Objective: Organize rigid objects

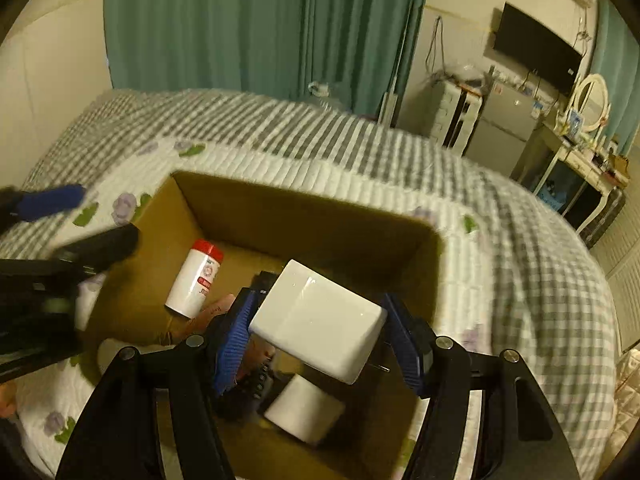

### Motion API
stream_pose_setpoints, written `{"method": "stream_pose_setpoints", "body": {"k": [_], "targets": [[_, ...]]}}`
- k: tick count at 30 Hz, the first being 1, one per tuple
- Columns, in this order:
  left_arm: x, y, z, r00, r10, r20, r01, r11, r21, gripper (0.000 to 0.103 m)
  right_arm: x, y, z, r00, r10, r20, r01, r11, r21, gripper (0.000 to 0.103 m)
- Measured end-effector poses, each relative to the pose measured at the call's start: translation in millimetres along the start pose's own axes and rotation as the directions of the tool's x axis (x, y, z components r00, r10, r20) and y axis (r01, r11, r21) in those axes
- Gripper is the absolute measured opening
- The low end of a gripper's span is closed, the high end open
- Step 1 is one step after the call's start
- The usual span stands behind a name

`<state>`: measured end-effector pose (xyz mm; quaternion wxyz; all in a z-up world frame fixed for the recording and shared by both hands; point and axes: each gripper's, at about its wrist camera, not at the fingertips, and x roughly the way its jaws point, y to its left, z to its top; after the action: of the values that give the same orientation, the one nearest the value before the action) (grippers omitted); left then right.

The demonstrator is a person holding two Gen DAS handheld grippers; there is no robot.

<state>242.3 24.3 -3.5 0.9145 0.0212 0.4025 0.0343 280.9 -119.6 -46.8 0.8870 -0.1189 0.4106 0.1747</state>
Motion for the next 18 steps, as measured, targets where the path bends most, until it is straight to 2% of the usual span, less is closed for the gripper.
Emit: {"method": "stream_pose_setpoints", "body": {"k": [6,7,9,14,18], "targets": [[10,7,-5,1.0,-0.016,-0.001,0.016,1.0,0.004,0.075,34,4,-1,0.998,0.041,-0.052,-0.04,0.999,0.021,0.065],[11,8,-6,1.0,-0.021,-0.001,0.021,1.0,0.002,0.075,34,3,-1,0.998,0.04,-0.05,-0.039,0.999,0.026,0.071],[9,9,-7,0.999,-0.032,0.001,0.032,0.999,-0.003,0.075,29,-3,-1,0.999,0.014,-0.03,-0.013,0.999,0.049,0.076],[-22,7,-5,0.999,-0.034,0.038,0.034,0.999,0.005,0.075,-5,-20,4,1.0,-0.015,0.013,0.014,0.995,0.094,0.076],[-66,2,-4,0.994,-0.042,0.098,0.042,0.999,0.0,0.075,-63,-30,8,0.995,-0.068,0.075,0.061,0.994,0.092,0.076]]}}
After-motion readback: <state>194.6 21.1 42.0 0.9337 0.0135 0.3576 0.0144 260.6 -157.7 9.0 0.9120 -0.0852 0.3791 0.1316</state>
